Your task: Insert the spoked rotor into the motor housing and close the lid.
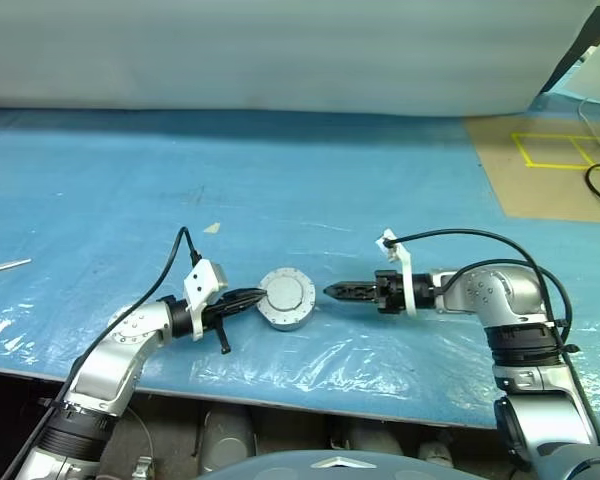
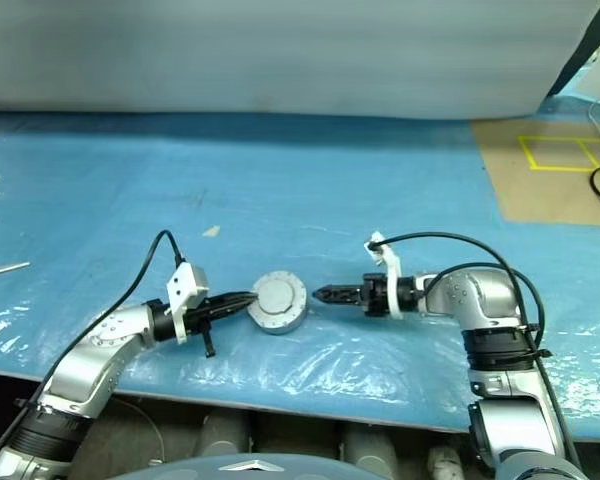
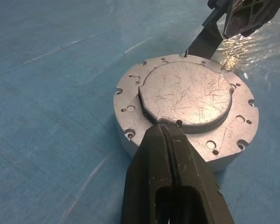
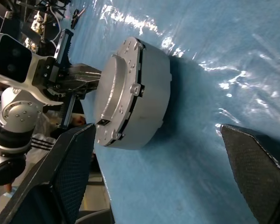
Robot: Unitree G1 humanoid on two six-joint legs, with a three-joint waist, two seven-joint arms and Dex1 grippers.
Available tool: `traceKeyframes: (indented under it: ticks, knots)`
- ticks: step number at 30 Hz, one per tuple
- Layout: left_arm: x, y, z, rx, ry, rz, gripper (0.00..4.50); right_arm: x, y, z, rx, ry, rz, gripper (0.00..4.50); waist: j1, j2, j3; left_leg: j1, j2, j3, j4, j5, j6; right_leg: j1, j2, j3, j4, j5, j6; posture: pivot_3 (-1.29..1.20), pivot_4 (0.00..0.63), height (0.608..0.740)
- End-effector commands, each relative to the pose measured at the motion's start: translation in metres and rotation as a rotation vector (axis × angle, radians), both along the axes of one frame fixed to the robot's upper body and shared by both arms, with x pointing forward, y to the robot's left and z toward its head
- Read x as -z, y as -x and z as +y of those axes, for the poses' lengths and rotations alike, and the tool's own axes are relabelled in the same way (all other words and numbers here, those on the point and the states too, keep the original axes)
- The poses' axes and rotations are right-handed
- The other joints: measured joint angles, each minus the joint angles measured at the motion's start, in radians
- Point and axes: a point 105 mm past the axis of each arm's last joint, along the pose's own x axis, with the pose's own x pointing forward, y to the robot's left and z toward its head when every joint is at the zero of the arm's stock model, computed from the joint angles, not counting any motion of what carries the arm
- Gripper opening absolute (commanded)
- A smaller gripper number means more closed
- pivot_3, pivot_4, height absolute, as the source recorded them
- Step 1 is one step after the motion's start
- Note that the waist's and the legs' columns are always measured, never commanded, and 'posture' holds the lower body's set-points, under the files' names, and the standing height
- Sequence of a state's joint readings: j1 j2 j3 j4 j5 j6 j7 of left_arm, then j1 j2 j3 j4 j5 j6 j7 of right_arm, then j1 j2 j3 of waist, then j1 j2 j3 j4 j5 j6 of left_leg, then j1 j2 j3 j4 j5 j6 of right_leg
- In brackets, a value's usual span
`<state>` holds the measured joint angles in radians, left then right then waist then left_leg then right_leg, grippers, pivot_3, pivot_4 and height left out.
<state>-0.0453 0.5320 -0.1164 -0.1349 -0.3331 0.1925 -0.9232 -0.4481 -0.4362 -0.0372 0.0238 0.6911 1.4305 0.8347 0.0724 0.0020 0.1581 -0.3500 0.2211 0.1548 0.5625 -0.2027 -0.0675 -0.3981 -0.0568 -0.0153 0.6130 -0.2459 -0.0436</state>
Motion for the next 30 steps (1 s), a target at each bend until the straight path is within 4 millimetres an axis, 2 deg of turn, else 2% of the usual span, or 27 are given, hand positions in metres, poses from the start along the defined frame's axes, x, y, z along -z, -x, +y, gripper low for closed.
traceKeyframes:
  ticks: [1, 8, 13, 16, 23, 24, 30]
  knots:
    - [0.008, 0.0, 0.001, -0.006, -0.023, 0.027, 0.0, -0.004, 0.008, 0.014, -0.026, -0.072, 0.039, 4.49, 0.0, 0.0, 0.0, 0.0, 0.0, 0.0, 0.0, 0.0, 0.0, 0.0, 0.0, 0.0, 0.0, 0.0, 0.0, 0.0, 0.15, 0.74]
    - [0.008, -0.001, 0.002, -0.009, -0.024, 0.025, 0.0, -0.012, 0.014, 0.036, -0.064, -0.131, 0.033, 4.49, 0.001, 0.0, 0.0, 0.0, 0.0, 0.0, 0.0, 0.0, 0.0, 0.0, 0.0, 0.0, 0.0, 0.0, 0.0, 0.0, 0.15, 0.74]
    - [0.009, 0.0, 0.001, -0.002, -0.026, 0.027, 0.0, -0.013, 0.009, 0.035, -0.028, -0.137, 0.014, 4.49, 0.001, 0.0, 0.0, 0.0, 0.0, 0.0, -0.001, 0.0, 0.0, 0.0, 0.0, 0.0, -0.001, 0.0, 0.0, 0.0, 0.15, 0.74]
    - [0.009, 0.0, 0.0, 0.0, -0.028, 0.027, 0.0, -0.01, 0.005, 0.032, 0.012, -0.134, 0.006, 3.88, 0.002, 0.0, 0.0, 0.0, 0.0, 0.0, -0.001, 0.0, 0.0, 0.0, 0.0, 0.0, -0.001, 0.0, 0.0, 0.0, 0.15, 0.74]
    - [0.009, -0.002, -0.001, 0.005, -0.024, 0.027, 0.0, -0.011, 0.006, 0.031, 0.017, -0.139, -0.007, 1.53, 0.002, 0.0, 0.0, -0.001, 0.0, 0.0, -0.002, 0.0, 0.0, 0.0, 0.0, -0.001, -0.002, 0.0, 0.0, 0.0, 0.15, 0.74]
    - [0.008, -0.003, -0.001, 0.003, -0.022, 0.026, 0.0, -0.011, 0.006, 0.032, 0.02, -0.141, -0.008, 1.3, 0.002, 0.0, 0.0, -0.001, 0.0, 0.0, -0.002, 0.0, 0.0, 0.0, 0.0, -0.001, -0.002, 0.0, 0.0, 0.0, 0.15, 0.74]
    - [0.006, -0.004, 0.001, -0.002, -0.017, 0.021, 0.0, -0.009, 0.007, 0.035, 0.024, -0.141, -0.008, 1.29, 0.0, 0.0, 0.0, 0.0, 0.0, 0.0, -0.002, 0.0, 0.0, 0.0, 0.0, -0.001, -0.002, 0.0, 0.0, 0.0, 0.15, 0.74]
